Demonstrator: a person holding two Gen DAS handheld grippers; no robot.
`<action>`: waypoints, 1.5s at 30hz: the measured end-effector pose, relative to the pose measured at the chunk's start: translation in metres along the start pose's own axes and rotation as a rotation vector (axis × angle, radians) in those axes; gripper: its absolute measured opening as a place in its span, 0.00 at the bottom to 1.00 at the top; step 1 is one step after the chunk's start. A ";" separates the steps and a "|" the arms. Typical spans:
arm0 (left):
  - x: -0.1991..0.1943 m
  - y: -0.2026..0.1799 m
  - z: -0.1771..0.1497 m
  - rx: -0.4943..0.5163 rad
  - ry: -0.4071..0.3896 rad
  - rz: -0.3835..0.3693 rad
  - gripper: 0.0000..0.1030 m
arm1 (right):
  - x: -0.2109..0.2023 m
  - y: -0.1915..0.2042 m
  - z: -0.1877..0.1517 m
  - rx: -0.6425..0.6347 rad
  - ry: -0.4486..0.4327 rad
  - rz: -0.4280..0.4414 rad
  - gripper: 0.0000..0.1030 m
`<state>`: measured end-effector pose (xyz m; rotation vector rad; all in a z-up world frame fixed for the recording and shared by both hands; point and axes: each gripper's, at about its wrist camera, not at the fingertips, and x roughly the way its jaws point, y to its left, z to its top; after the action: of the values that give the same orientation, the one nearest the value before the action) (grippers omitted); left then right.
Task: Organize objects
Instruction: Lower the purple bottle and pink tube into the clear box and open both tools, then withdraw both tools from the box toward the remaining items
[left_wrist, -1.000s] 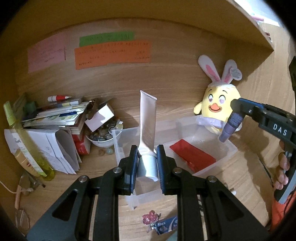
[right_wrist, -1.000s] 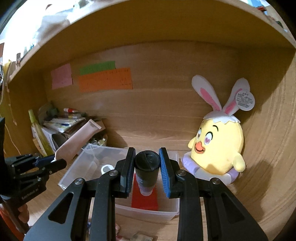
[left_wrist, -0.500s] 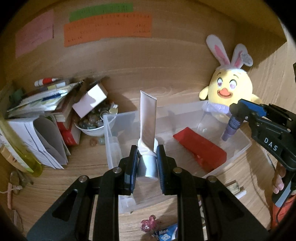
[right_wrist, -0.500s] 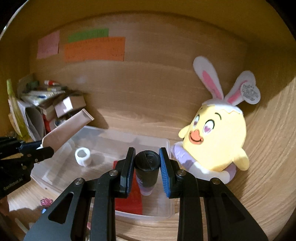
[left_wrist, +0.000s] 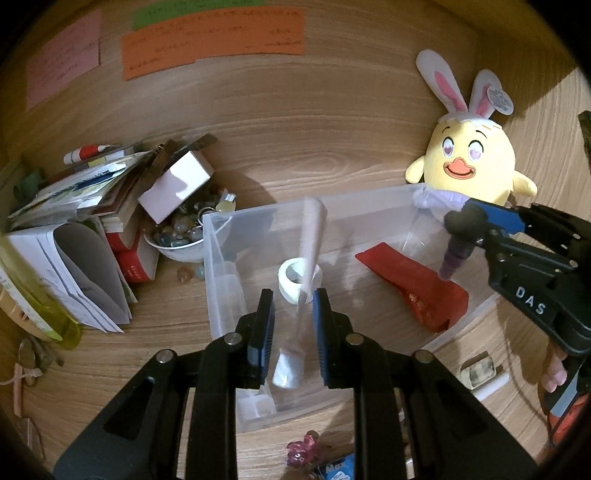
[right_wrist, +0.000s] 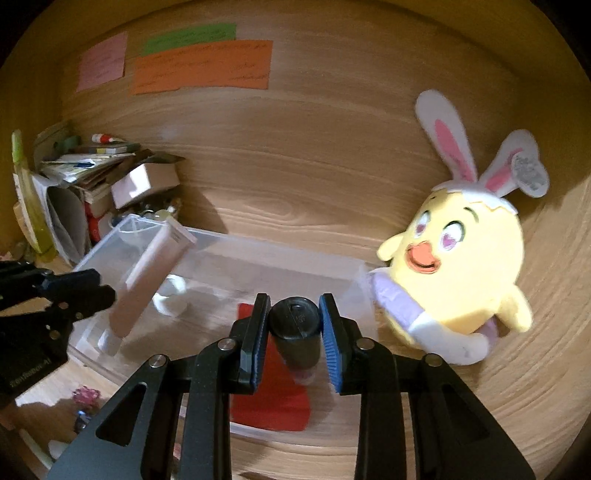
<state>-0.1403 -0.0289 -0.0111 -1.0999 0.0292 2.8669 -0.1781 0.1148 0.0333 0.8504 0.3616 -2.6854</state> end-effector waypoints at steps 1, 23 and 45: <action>0.000 0.000 0.000 0.001 0.001 -0.003 0.20 | 0.002 0.001 0.000 0.006 0.008 0.017 0.27; -0.046 0.009 0.000 -0.019 -0.096 0.002 0.75 | -0.005 0.021 -0.003 -0.023 0.044 0.128 0.66; -0.084 0.024 -0.048 -0.027 -0.038 0.009 0.90 | -0.065 0.014 -0.045 0.025 0.065 0.153 0.79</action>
<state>-0.0473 -0.0603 0.0091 -1.0519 -0.0061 2.9042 -0.0990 0.1296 0.0335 0.9345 0.2659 -2.5318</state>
